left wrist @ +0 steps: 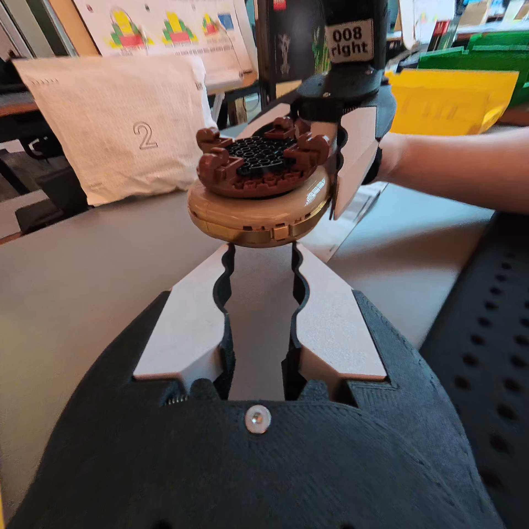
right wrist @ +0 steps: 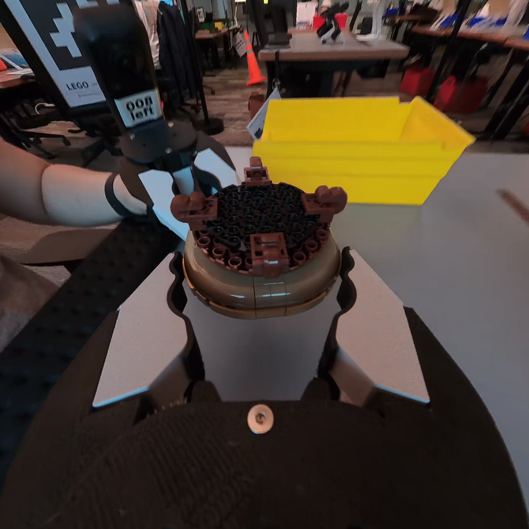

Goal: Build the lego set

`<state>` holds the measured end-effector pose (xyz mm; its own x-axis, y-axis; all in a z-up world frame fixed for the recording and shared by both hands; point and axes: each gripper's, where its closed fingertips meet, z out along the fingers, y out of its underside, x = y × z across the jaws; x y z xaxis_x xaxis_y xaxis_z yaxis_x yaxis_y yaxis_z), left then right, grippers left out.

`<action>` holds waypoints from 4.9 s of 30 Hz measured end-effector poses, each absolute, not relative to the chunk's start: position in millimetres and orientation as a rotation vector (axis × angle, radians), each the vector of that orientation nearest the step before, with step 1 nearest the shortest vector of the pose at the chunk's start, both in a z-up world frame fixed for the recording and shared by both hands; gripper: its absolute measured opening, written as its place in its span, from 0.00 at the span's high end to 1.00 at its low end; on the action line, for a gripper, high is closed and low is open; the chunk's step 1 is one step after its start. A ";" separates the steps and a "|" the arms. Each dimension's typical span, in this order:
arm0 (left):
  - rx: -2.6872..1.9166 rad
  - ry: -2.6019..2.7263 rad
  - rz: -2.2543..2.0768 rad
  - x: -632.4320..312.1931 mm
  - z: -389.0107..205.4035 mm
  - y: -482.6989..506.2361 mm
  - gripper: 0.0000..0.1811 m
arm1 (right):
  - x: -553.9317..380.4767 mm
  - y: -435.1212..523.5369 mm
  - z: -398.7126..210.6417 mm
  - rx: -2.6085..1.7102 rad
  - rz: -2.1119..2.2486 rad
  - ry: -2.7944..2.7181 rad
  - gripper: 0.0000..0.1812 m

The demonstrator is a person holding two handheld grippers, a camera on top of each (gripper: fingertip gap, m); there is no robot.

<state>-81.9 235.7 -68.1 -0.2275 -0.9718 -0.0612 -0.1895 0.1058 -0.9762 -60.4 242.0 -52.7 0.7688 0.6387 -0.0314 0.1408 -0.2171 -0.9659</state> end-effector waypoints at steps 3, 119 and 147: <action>-1.154 1.500 -1.278 -83.8 -51.7 231.1 0.81 | -62.6 239.8 -36.4 -1.723 0.510 -0.602 0.40; -0.682 1.719 -1.767 -47.6 169.1 154.9 0.70 | -92.5 195.5 166.7 -1.575 -0.811 -1.317 0.26; -0.699 1.733 -1.735 -42.4 163.7 157.1 0.71 | -78.8 202.4 160.1 -1.653 -1.075 -1.430 0.36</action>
<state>-42.4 157.1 163.7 -0.6926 -0.7203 -0.0374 0.0382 0.0152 -0.9992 -78.8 202.4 160.1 0.0501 0.4155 0.9082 0.9879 -0.1542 0.0161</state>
